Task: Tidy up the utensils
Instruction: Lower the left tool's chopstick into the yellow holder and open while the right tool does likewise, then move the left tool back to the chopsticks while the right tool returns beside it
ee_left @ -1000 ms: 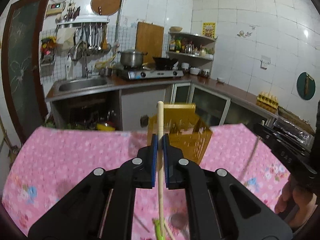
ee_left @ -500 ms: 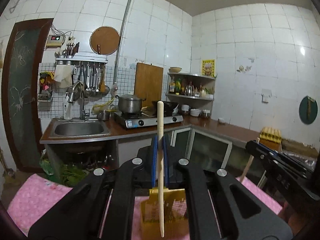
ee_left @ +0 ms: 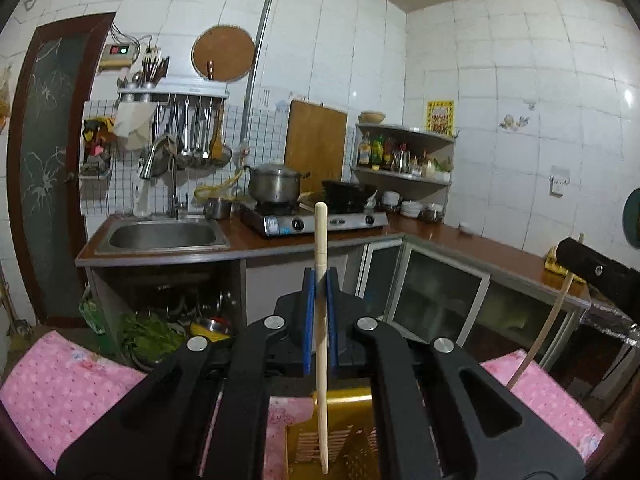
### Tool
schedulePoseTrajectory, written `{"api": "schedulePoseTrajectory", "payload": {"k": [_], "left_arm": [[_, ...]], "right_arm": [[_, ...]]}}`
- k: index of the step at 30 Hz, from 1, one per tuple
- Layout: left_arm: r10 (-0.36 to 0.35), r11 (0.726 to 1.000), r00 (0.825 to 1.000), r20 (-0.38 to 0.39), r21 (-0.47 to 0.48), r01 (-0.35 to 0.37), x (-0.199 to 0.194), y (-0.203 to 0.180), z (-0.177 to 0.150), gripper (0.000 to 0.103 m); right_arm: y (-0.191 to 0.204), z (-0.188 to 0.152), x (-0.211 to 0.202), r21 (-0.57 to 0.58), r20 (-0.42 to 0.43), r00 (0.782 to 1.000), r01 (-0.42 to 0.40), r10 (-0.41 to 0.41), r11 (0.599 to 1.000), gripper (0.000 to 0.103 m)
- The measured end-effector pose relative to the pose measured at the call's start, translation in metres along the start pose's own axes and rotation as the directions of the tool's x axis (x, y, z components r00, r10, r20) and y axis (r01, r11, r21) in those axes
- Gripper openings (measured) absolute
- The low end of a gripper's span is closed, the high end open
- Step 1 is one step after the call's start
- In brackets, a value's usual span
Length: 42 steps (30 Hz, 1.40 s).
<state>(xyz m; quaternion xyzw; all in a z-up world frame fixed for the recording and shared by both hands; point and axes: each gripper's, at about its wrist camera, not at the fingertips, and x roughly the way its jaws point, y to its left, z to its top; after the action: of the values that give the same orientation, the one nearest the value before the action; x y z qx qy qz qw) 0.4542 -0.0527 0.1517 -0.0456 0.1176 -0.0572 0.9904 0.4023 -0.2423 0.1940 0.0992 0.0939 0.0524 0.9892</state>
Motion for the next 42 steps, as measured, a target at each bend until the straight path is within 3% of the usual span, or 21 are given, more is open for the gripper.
{"api": "schedulePoseTrajectory", "payload": {"k": [14,23,26,27,28,30,32,36,42], "left_arm": [[0.022,1.000,0.994,-0.111,0.022,-0.020,0.014,0.017,-0.064,0.004],[0.039,0.999,0.985,-0.169,0.034,-0.034,0.016,0.024,-0.082,0.006],[0.042,0.999,0.985,-0.168,0.018,-0.039,0.004,0.028,-0.075,0.022],[0.041,0.999,0.985,-0.165,0.008,-0.040,-0.002,0.030,-0.072,0.034],[0.041,0.999,0.986,-0.163,-0.005,-0.042,-0.011,0.034,-0.068,0.041],[0.030,0.999,0.985,-0.172,-0.011,-0.033,-0.025,0.038,-0.064,0.043],[0.032,0.999,0.981,-0.194,-0.010,-0.034,-0.042,0.047,-0.060,0.051],[0.066,0.998,0.976,-0.207,0.003,-0.067,-0.079,0.063,-0.064,0.087],[0.095,0.995,0.949,-0.301,0.019,-0.094,-0.125,0.091,-0.097,0.095]], "right_arm": [[-0.002,-0.082,0.034,-0.067,-0.135,0.991,-0.026,0.017,0.997,0.005],[0.000,-0.095,0.029,-0.082,-0.111,0.993,-0.053,0.044,0.995,0.006],[-0.001,-0.087,0.016,-0.079,-0.102,0.994,-0.044,0.036,0.996,0.007],[-0.001,-0.084,0.013,-0.077,-0.106,0.994,-0.042,0.033,0.996,0.010],[-0.001,-0.080,0.008,-0.075,-0.116,0.993,-0.036,0.027,0.997,0.026],[-0.002,-0.077,-0.006,-0.079,-0.127,0.992,-0.011,0.001,0.997,0.050],[-0.003,-0.076,-0.020,-0.092,-0.142,0.989,0.017,-0.030,0.996,0.050],[-0.011,-0.092,-0.045,-0.066,-0.226,0.972,0.056,-0.069,0.996,0.050],[-0.018,-0.142,-0.078,-0.069,-0.329,0.936,0.108,-0.125,0.992,0.052]]}}
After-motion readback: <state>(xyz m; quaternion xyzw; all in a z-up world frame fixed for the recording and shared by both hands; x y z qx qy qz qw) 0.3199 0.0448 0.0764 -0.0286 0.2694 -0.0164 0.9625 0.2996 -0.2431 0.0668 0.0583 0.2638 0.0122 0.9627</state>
